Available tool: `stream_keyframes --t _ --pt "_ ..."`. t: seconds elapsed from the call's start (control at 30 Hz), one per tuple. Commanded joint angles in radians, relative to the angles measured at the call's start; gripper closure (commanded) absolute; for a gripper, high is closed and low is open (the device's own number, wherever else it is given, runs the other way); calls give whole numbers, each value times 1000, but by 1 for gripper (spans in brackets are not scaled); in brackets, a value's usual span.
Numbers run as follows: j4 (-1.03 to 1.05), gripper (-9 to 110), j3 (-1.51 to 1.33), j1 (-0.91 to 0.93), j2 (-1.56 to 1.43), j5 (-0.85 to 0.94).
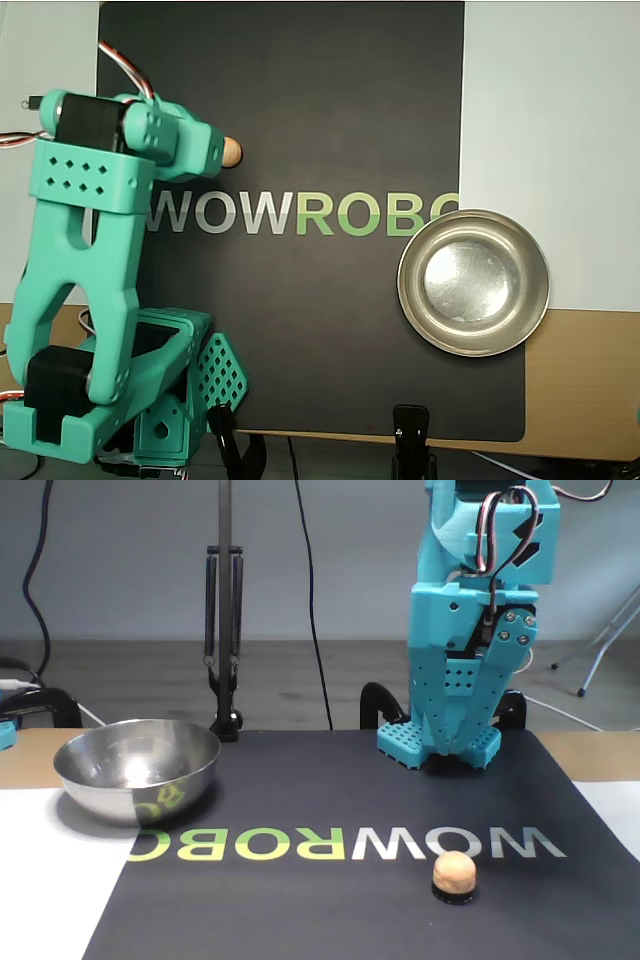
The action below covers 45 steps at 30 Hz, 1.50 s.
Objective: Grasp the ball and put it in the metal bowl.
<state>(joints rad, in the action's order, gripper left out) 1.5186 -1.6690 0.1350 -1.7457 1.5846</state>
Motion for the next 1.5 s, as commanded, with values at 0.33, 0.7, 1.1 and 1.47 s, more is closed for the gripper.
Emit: stream_keyframes --t 0.33,0.7,1.1,1.47 --pt "-187 101 -130 5 -3 6" --pt "-397 101 -298 18 -3 6" --pt "-442 101 -337 18 -2 6" --pt "-453 100 -337 18 0 6"
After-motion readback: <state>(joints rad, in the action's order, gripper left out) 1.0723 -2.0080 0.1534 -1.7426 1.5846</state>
